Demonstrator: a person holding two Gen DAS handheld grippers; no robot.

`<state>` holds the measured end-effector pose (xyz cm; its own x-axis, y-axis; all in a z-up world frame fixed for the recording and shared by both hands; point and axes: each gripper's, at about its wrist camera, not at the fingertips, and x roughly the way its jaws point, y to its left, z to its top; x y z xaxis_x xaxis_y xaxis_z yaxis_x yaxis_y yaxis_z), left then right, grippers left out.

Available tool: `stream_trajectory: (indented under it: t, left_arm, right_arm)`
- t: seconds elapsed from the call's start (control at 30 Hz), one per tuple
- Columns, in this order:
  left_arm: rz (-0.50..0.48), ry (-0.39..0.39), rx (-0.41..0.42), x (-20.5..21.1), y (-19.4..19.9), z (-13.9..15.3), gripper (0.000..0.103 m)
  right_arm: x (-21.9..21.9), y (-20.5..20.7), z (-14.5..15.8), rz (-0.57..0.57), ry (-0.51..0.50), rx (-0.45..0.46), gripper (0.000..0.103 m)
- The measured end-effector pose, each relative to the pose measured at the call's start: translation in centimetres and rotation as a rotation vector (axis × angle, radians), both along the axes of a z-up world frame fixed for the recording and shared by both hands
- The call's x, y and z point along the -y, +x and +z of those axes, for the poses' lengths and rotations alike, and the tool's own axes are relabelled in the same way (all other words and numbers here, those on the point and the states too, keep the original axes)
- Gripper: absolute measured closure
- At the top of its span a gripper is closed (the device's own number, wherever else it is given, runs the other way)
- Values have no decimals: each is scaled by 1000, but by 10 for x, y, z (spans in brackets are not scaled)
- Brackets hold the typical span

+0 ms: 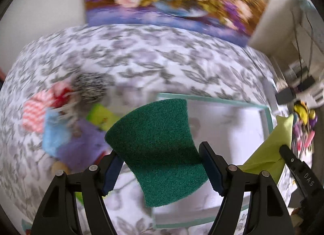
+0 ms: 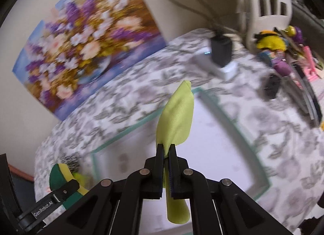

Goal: Organize soft objects
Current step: 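Carry the cloth into the tray with the right tool while the left tool carries the sponge there, then release the cloth and sponge in the tray and withdraw both tools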

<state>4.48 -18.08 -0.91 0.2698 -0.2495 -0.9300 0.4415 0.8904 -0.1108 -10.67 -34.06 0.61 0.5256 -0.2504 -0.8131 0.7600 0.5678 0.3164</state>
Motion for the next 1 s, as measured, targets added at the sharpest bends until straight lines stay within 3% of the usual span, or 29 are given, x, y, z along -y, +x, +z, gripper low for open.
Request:
stream_trajectory:
  t: [0.4,0.5,0.53,0.57,0.63,0.87,1.0]
  left_arm:
    - [-128,35,-7,36,-23,-16,22]
    - [-101,28,1,30,-19,-15,15]
    - [-83,28,7,26,-16,-15,11]
    - [-69,30,13,23,-13,-15,4]
    - [-26,41,31,15,-8,-16,1]
    - [76,140,33,-10,9,-33,0]
    - [114,168,37,-23,13,-35,0]
  right_arm:
    - [18,-14,-22,9,7,-106,95]
    - [14,-11,-25,25,5,-137,68]
    - [12,-10,-25,30,5,-150,54]
    - [11,-9,-26,34,6,-159,48]
    - [9,-7,-29,48,9,-177,45]
    - [-1,2,-37,102,-23,-228,0]
    - [-4,5,-38,101,-33,-232,0]
